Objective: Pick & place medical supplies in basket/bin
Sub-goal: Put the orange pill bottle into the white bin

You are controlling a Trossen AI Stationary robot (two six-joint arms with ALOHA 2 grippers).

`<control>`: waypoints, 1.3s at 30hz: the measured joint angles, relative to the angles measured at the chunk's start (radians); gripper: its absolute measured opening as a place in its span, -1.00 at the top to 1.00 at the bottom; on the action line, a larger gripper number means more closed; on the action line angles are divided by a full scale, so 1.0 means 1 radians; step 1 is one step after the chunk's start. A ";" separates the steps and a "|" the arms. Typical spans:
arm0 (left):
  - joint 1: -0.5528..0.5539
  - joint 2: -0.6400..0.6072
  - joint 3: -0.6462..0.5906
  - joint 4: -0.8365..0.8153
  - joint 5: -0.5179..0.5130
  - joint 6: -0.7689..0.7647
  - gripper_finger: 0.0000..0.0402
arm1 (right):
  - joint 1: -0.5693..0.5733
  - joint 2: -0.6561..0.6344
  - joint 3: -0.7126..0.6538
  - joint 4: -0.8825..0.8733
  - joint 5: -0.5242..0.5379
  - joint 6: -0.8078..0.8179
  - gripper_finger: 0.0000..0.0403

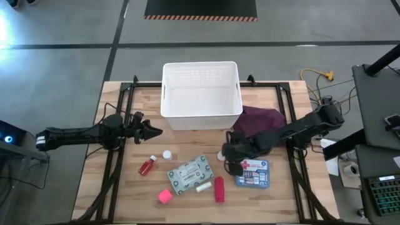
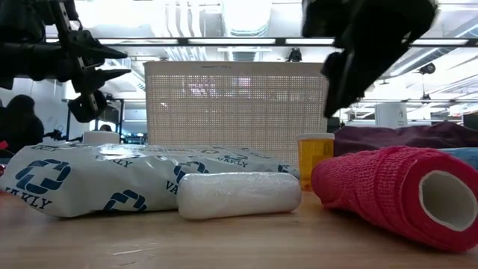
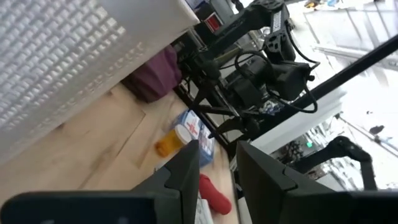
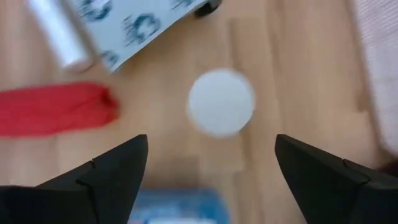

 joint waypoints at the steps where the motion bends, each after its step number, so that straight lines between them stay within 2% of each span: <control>1: 0.000 0.000 0.000 0.000 0.000 0.005 0.55 | -0.002 0.017 0.003 0.014 0.017 -0.004 -0.71; 3: 0.000 0.000 -0.002 -0.003 0.000 0.007 0.55 | -0.008 0.054 0.007 0.045 0.024 -0.005 -0.71; 7: 0.000 0.000 -0.002 -0.003 0.000 0.007 0.55 | -0.013 0.118 0.016 0.140 -0.033 -0.011 -0.72; 11: 0.000 0.000 -0.002 -0.003 0.000 0.007 0.55 | -0.013 0.158 0.019 0.151 -0.036 -0.008 -0.71; 20: 0.001 0.000 -0.002 -0.004 0.000 0.007 0.55 | -0.016 0.156 -0.031 0.165 -0.035 0.019 -0.70; 28: 0.001 0.000 -0.002 -0.006 0.000 0.007 0.55 | -0.018 0.198 -0.070 0.334 -0.029 0.119 -0.65; 32: 0.001 0.000 -0.002 -0.006 -0.001 0.007 0.55 | -0.018 0.218 -0.086 0.332 0.022 0.148 -0.63; 39: 0.001 0.000 -0.002 -0.008 -0.001 0.007 0.55 | -0.018 0.218 -0.106 0.336 0.042 0.150 -0.62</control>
